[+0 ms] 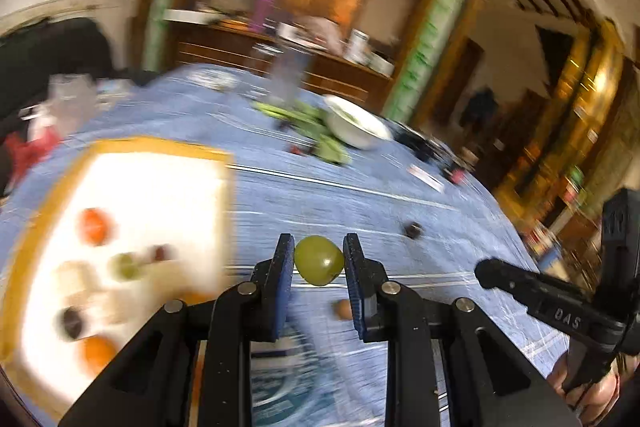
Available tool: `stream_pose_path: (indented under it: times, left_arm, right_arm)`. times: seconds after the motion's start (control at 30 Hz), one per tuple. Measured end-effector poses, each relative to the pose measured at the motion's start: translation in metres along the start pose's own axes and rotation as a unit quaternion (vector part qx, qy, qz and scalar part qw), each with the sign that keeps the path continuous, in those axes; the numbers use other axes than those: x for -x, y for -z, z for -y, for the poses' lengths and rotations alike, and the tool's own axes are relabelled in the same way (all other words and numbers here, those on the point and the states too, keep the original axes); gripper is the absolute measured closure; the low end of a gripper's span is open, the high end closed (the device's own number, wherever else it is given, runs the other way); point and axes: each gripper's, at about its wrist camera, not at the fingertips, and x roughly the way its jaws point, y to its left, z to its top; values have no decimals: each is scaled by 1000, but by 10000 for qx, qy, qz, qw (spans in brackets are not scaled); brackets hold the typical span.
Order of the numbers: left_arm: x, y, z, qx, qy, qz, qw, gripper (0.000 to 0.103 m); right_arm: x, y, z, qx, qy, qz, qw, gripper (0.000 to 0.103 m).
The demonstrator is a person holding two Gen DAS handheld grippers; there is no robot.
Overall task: Organize fruits
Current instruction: 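Carry the grape and plum over the foam tray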
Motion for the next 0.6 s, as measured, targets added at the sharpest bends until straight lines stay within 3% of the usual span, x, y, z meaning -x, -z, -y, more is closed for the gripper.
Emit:
stream_pose_path:
  times: [0.1,0.2,0.37,0.53,0.57,0.6]
  left_arm:
    - [24,3,-40,309,-636,131,9974,79]
    - [35,8,-74,613,-1038,116,9926,79]
    - [41,18,-119,1258,-1229,-8,9844,79]
    - [36,27,-142,1522,-1400,-137,9783,78]
    - [36,27,-144,1531,-1446,-140,9775,75]
    - [38,27,-146,1527,-1481,-126,9770,63]
  right_arm:
    - [-11,4,-34,181,-363,-98,9991,76]
    - [-29,10,-76,424,-738,-264,9960,76]
    - [-58,19,-141,981,-1062,-534,9880,76]
    - [-83,30,-194,1603,-1160,-787,9771,76]
    - [-87,32,-199,1652,-1171,-825,9758,76]
    - [-93,37,-208,1731,-1183,-896,9737,76]
